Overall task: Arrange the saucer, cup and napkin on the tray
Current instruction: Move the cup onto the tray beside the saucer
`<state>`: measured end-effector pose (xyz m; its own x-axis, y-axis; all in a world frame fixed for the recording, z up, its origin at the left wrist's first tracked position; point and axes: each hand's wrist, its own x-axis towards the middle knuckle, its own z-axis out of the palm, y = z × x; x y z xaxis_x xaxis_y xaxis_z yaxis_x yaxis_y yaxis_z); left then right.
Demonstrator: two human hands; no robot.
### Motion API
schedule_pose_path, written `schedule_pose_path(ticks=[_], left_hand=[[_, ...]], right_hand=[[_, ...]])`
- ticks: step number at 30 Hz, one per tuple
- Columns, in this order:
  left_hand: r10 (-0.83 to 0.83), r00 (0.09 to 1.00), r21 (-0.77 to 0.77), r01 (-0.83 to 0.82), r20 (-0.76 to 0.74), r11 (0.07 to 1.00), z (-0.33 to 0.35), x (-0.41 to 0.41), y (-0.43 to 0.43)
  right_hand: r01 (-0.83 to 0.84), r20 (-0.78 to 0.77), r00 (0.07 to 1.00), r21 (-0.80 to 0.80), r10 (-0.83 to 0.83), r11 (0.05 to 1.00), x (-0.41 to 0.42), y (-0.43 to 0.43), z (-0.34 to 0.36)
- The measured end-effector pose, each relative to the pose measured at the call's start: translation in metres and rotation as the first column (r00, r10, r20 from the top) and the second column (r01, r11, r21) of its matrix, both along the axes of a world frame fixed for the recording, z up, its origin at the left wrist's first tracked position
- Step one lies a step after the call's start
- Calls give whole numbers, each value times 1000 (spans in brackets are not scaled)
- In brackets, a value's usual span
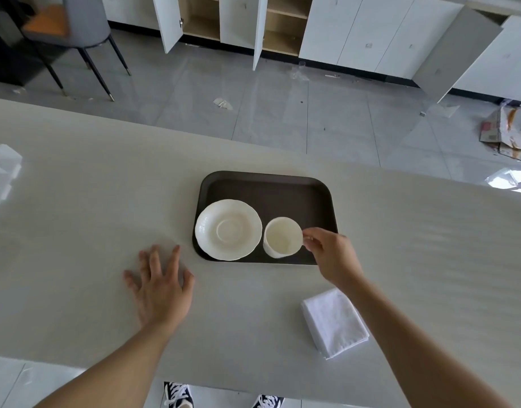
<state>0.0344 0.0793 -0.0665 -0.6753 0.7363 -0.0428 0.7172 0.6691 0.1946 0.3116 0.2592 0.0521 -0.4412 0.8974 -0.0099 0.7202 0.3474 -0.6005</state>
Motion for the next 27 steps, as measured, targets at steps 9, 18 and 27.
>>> schedule_pose_path(ticks=[9,18,27], left_hand=[[3,1000,6,-3,3,1000,4,1,0],[10,1000,15,-10,1,1000,4,2,1],[2,1000,35,-1,-19,999,1,1,0]], right_hand=[[-13,70,997,-46,16,999,-13,36,-22],[30,48,998,-92,-25,995,-16,46,-32],[105,12,994,-172,-104,979,-11,40,-30]])
